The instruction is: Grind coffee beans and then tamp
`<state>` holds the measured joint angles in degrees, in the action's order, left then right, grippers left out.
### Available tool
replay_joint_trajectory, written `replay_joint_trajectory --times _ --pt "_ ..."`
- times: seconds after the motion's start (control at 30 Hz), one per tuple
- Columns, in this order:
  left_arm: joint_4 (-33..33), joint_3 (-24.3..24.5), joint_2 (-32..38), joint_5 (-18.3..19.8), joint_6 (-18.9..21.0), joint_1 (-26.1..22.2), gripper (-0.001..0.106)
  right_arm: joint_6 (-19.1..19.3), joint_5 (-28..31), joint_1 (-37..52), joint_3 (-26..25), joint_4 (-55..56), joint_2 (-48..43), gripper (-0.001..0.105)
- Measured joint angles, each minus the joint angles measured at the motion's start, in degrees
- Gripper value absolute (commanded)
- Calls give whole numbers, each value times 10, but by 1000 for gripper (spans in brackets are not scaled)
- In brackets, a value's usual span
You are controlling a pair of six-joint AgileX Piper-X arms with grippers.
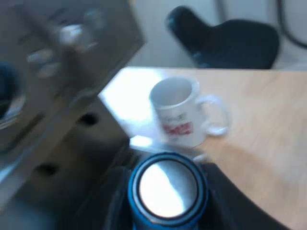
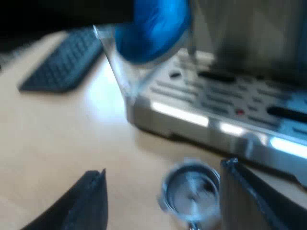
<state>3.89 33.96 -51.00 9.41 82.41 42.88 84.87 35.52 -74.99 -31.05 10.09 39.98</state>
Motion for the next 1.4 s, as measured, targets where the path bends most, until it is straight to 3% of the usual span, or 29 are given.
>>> replay_joint_trajectory --times 0.13,0.37,0.5,0.6,0.73,0.93,1.17,1.4 --pt "58 0 50 -50 0 0 6 4 -6 0 0 -18 0 53" --pt "153 0 92 -52 3 -1 6 65 -115 0 0 -18 0 53" --pt "179 0 97 -52 54 -35 6 69 -131 0 0 -18 0 53" --pt "188 0 100 -39 64 -77 6 71 -133 0 0 -18 0 53" --pt "192 0 106 15 66 -140 6 72 -134 0 0 -18 0 53" --pt "229 0 109 52 68 -181 6 72 -134 0 0 -18 0 53" --pt "222 -60 109 55 68 -181 6 72 -134 0 0 -18 0 53" --pt "156 -129 109 55 69 -181 6 72 -134 0 0 -18 0 53"
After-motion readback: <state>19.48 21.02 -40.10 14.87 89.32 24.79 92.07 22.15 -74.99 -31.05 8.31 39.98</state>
